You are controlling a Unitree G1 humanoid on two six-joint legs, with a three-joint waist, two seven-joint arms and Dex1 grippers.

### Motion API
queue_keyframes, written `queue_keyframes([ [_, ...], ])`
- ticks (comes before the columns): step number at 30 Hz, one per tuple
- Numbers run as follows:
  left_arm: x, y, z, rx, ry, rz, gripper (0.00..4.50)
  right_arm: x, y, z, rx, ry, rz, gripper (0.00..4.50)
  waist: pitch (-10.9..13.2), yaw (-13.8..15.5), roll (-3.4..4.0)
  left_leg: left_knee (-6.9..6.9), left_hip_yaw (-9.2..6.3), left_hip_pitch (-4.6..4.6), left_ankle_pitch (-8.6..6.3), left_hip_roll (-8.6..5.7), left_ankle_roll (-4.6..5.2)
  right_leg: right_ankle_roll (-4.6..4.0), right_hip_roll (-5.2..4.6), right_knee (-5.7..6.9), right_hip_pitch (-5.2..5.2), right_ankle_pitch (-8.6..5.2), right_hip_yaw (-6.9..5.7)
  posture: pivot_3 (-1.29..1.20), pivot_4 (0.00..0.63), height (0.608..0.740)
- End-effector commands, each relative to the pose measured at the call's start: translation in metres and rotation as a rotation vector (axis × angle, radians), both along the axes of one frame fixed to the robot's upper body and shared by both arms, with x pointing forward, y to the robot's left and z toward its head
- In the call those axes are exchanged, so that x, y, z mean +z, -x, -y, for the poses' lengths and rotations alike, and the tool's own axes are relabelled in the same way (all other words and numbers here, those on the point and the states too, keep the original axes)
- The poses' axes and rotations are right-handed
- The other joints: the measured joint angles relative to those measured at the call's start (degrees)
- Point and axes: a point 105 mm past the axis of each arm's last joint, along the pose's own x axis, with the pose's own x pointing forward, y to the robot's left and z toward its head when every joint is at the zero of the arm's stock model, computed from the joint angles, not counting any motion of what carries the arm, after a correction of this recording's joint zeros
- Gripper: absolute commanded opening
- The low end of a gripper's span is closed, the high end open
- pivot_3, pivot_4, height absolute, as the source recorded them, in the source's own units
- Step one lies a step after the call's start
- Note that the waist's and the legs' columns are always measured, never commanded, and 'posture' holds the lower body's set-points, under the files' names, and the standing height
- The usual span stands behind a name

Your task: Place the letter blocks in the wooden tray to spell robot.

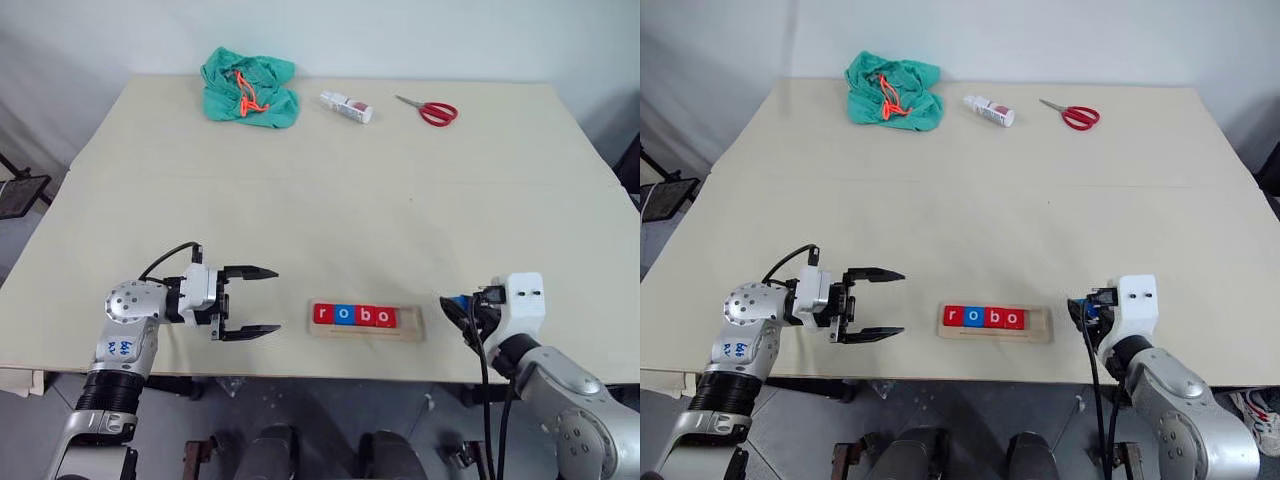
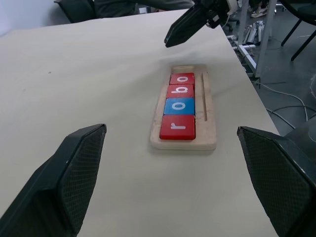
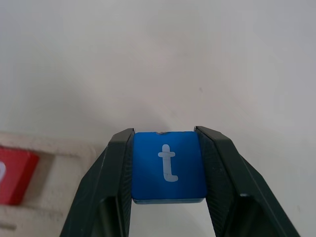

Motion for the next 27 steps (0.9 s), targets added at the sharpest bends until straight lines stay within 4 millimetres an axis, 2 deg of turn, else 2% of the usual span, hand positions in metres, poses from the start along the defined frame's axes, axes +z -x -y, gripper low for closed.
queue_keyframes([
  [1,0.004,0.000,-0.001,-0.005,0.007,0.017,4.50,0.007,0.004,0.001,-0.021,0.007,0.040,1.50,0.0,-0.1,0.00,-0.01,0.00,0.01,0.00,0.02,0.00,0.00,0.02,0.01,0.00,0.00,0.00,0.00,0.150,0.740],
  [2,0.004,0.000,-0.001,-0.005,0.007,0.017,4.50,0.007,0.004,0.002,-0.024,0.012,0.042,1.50,0.0,-0.1,0.00,-0.02,0.01,0.01,0.00,0.02,0.00,0.00,0.03,0.00,-0.01,0.00,0.00,0.00,0.150,0.740],
  [9,0.005,0.000,-0.002,-0.002,0.007,0.018,4.50,0.008,0.007,0.004,0.015,0.036,0.050,3.82,0.0,-0.1,0.00,-0.02,0.02,0.02,0.00,0.01,0.00,0.00,0.02,0.01,0.00,0.00,0.01,0.00,0.150,0.740],
  [15,0.005,-0.001,-0.002,-0.003,0.008,0.018,4.50,0.011,0.009,0.011,0.170,0.075,0.048,3.82,0.0,0.0,0.00,-0.02,0.02,0.02,0.00,0.01,0.00,0.00,0.01,-0.02,0.03,0.00,-0.01,0.00,0.150,0.740],
  [21,0.005,-0.002,0.001,-0.003,0.015,0.021,4.50,0.011,0.005,0.047,0.391,0.282,0.023,3.82,0.0,0.1,-0.01,0.02,0.07,0.03,0.00,0.00,0.04,0.00,0.00,-0.09,0.11,0.00,-0.03,0.00,0.150,0.740],
  [27,0.005,-0.002,0.001,0.005,0.017,0.021,4.50,0.014,0.000,0.063,0.675,0.455,-0.033,3.82,0.0,-0.1,-0.02,0.01,0.08,0.03,0.00,0.04,0.04,0.00,0.01,-0.13,0.13,0.00,-0.11,0.00,0.150,0.740],
])
